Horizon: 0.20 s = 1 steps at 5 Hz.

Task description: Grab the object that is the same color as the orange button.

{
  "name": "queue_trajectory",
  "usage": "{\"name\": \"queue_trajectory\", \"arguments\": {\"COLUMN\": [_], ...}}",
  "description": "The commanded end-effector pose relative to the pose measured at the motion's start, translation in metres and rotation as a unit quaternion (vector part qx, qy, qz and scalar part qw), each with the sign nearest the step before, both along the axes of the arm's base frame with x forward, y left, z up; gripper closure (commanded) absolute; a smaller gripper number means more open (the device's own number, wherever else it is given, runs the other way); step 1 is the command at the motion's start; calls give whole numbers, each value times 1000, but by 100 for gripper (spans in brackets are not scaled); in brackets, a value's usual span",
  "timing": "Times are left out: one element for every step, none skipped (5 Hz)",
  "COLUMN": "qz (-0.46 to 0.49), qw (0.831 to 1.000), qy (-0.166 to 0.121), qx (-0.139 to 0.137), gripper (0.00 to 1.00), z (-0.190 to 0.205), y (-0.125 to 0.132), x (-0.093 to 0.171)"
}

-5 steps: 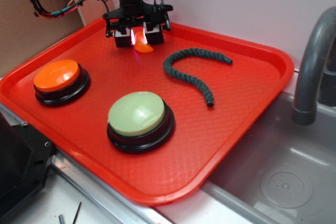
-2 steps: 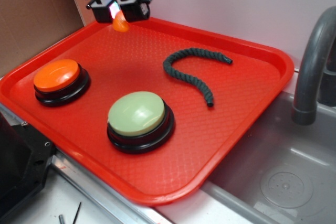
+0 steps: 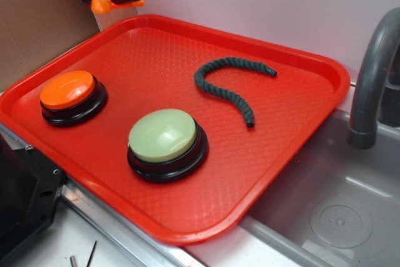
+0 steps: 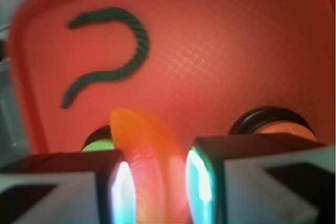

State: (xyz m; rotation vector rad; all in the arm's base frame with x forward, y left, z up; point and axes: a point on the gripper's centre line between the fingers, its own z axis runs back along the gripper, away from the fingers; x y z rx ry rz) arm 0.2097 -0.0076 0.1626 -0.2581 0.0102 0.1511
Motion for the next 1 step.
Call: {"name": "queue_trajectory", "arguments": {"qz": [-48], "qw": [998], "qy": [-28], "qx": [6], "gripper": [100], "z": [15], "y": [-15], "x": [-23]}}
